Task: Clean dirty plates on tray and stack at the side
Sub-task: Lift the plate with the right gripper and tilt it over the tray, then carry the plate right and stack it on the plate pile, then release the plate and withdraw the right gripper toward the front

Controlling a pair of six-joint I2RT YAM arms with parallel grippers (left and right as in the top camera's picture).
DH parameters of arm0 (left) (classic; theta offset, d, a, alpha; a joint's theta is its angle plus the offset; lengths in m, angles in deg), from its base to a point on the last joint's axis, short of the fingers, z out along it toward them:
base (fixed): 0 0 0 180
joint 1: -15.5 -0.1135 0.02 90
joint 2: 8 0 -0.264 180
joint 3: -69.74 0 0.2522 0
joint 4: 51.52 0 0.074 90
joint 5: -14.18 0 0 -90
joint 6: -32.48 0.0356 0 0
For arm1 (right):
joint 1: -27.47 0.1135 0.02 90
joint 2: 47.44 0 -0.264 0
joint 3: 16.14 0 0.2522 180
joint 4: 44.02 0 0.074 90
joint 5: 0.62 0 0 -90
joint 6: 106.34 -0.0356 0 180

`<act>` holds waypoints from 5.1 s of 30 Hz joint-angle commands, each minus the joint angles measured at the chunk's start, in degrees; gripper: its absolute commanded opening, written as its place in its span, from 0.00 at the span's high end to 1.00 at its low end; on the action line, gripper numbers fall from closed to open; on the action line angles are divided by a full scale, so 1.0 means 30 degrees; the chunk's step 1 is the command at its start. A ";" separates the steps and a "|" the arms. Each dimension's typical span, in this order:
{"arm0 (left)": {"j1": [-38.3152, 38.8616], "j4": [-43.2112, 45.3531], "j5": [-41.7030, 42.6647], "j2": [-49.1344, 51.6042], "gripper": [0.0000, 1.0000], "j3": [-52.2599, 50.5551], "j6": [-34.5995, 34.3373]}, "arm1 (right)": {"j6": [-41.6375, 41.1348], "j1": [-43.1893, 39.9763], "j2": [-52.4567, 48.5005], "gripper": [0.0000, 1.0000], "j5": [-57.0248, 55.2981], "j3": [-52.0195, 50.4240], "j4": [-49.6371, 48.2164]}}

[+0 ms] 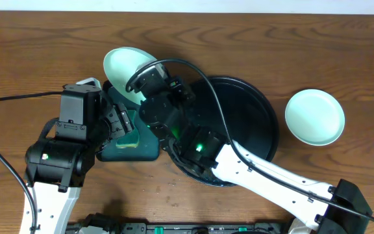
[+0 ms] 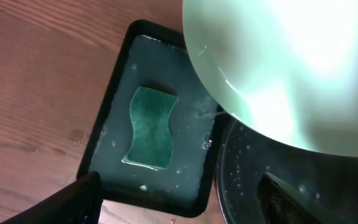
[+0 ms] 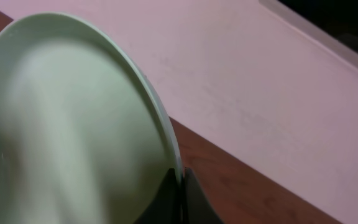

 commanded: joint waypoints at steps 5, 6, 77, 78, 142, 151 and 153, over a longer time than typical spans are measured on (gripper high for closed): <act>-0.0080 -0.0044 0.0036 0.0036 0.20 0.0372 0.0189 | 0.1399 0.0561 0.0525 0.99 -0.0787 0.0219 -0.0648; -0.0080 -0.0044 0.0036 0.0036 0.20 0.0372 0.0189 | 0.1530 0.0619 0.0525 0.99 -0.0852 0.0219 -0.0729; -0.0080 -0.0044 0.0036 0.0036 0.20 0.0372 0.0182 | -1.4338 -2.1864 0.5472 0.99 1.3748 0.0051 1.7041; -0.0080 -0.0044 0.0036 0.0036 0.20 0.0372 0.0189 | -1.4338 -2.3212 0.5238 0.99 1.3741 -0.0095 1.7471; -0.0080 -0.0044 0.0036 0.0036 0.20 0.0372 0.0182 | -0.3220 -1.7602 2.2892 0.01 1.9445 -0.9763 1.3879; -0.0080 -0.0044 0.0036 0.0036 0.20 0.0372 0.0189 | -0.4495 -1.8542 2.9441 0.01 2.0699 -1.9700 0.7286; -0.0080 -0.0044 0.0036 0.0036 0.20 0.0372 0.0189 | -0.5224 -1.8797 3.0796 0.01 2.0895 -2.1216 0.6725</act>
